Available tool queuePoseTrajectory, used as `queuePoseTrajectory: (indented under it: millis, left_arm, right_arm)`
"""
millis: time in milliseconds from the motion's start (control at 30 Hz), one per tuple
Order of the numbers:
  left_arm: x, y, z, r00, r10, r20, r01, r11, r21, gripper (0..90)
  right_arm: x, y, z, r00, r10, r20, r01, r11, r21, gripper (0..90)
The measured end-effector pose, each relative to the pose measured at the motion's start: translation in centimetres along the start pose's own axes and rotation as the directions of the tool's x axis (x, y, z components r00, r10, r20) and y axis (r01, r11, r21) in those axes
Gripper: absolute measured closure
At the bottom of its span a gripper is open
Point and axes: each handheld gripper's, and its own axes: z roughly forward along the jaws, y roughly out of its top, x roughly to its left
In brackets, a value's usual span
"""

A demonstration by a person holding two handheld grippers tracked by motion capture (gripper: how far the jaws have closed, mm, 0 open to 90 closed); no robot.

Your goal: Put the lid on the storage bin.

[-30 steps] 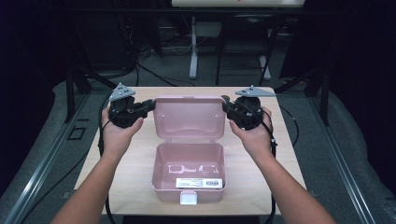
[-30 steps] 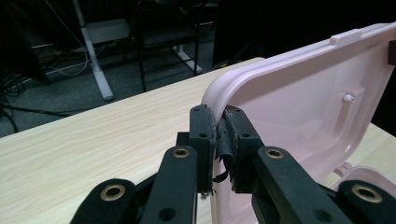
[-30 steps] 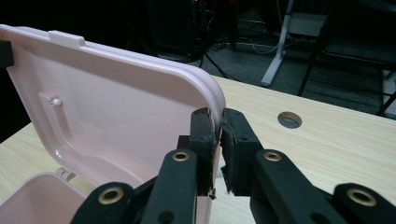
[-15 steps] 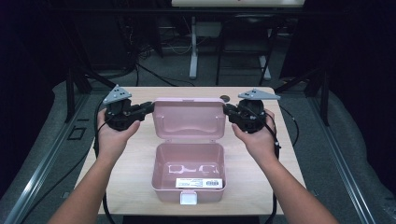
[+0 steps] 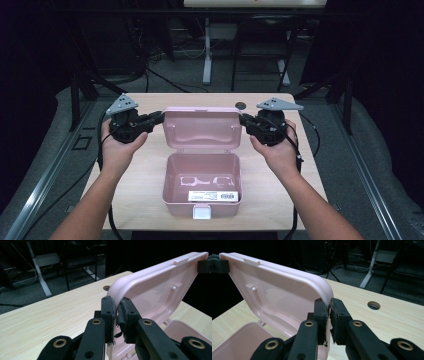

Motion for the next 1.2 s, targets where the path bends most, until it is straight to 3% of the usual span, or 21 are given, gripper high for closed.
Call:
queuePoseTrajectory:
  millis: [700,1200]
  left_arm:
    - [-1.4,-1.1,-2.1,0.9994,0.021,0.026,-0.021,0.9998,-0.007,80.6]
    - [-2.8,-2.2,-3.6,0.9989,0.042,0.020,-0.042,0.9990,-0.014,79.2]
  right_arm:
    - [0.9,-1.4,-2.2,0.9988,-0.009,-0.047,0.008,1.000,-0.026,81.9]
    - [1.9,-2.9,-3.7,0.9976,-0.035,-0.060,0.033,0.998,-0.044,80.4]
